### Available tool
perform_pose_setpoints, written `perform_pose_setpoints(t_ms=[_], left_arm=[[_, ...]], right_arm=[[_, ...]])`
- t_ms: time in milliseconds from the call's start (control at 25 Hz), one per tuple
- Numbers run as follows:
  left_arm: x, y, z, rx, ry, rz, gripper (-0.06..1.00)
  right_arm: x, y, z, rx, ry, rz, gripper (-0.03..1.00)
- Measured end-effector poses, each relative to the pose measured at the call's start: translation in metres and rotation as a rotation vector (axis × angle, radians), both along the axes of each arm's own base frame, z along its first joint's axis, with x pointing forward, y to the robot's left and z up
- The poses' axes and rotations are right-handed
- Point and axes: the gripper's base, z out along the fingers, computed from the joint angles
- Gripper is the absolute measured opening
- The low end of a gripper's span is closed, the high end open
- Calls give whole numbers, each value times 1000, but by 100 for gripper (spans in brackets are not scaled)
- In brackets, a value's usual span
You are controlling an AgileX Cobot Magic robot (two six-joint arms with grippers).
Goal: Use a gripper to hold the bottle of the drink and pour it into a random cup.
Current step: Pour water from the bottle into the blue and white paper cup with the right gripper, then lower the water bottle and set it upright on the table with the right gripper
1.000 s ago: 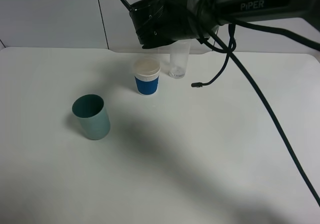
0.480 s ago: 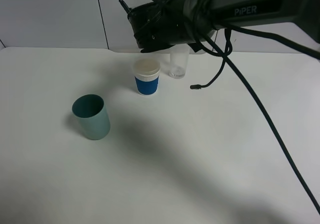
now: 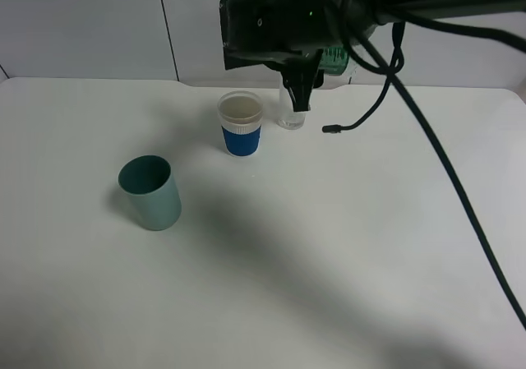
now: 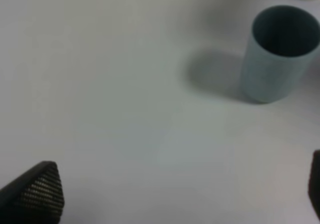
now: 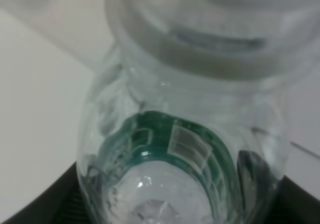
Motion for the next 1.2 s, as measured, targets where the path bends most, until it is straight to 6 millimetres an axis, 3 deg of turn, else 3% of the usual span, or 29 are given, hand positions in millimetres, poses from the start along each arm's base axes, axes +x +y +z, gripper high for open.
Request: perform_pose_setpoints(t_ms=[320,640,920,1200], left_arm=[[0,0,0,0,0,0,99],[0,0,0,0,0,0,99],[0,0,0,0,0,0,99],[0,0,0,0,0,0,99]], right_arm=[[-11,0,34,306,-8,-37,56],[-17,1,52,507,-23,-64,56],[-40,-8,47,718,19,22,56],[-62,-25,20,898,105,26,56]])
